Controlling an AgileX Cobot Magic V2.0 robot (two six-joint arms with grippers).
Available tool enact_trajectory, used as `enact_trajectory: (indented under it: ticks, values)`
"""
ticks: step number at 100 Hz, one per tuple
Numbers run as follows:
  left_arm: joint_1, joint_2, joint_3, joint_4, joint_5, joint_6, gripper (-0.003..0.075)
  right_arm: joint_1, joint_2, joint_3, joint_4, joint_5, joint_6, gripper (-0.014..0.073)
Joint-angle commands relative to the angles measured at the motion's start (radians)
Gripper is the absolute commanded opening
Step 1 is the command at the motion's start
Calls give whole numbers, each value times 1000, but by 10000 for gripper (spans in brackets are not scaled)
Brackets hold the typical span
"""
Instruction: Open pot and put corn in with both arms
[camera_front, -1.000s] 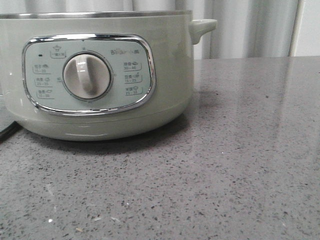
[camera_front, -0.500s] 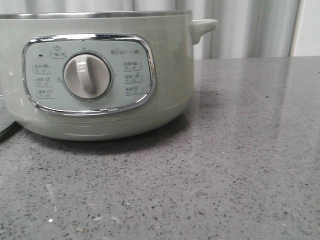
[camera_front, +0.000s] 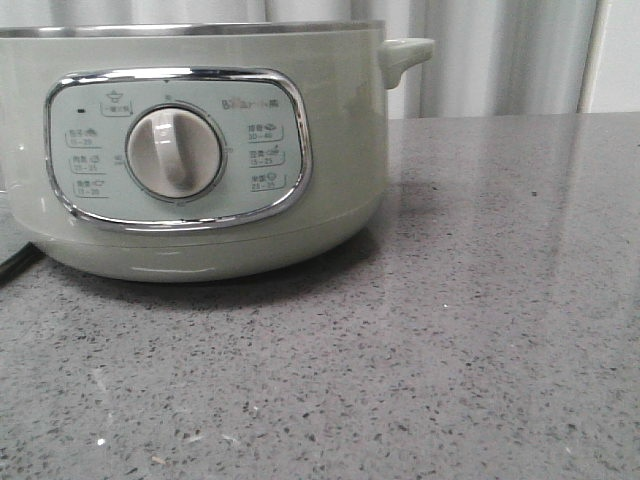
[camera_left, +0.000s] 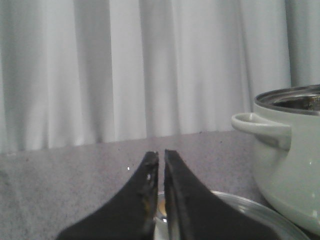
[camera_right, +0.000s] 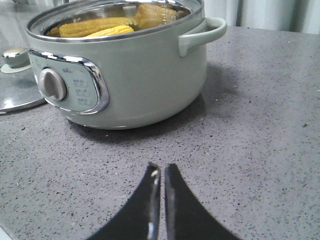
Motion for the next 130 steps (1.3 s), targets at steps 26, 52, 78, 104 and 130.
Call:
enact_trajectory:
  ticks: [26, 52, 78, 104, 130]
  values:
    - [-1, -31, 7, -165, 289, 64, -20, -4, 8, -29, 1, -69, -10, -74]
    - [-1, -31, 7, -166, 407, 64, -20, -4, 8, -29, 1, -69, -10, -74]
    - [-1, -31, 7, -166, 407, 64, -20, -4, 8, -29, 1, -69, -10, -74]
    - [-1, -31, 7, -166, 407, 64, -20, -4, 8, -29, 1, -69, -10, -74]
    - [-1, -31, 7, -166, 407, 64, -20, -4, 6, -23, 1, -69, -10, -74]
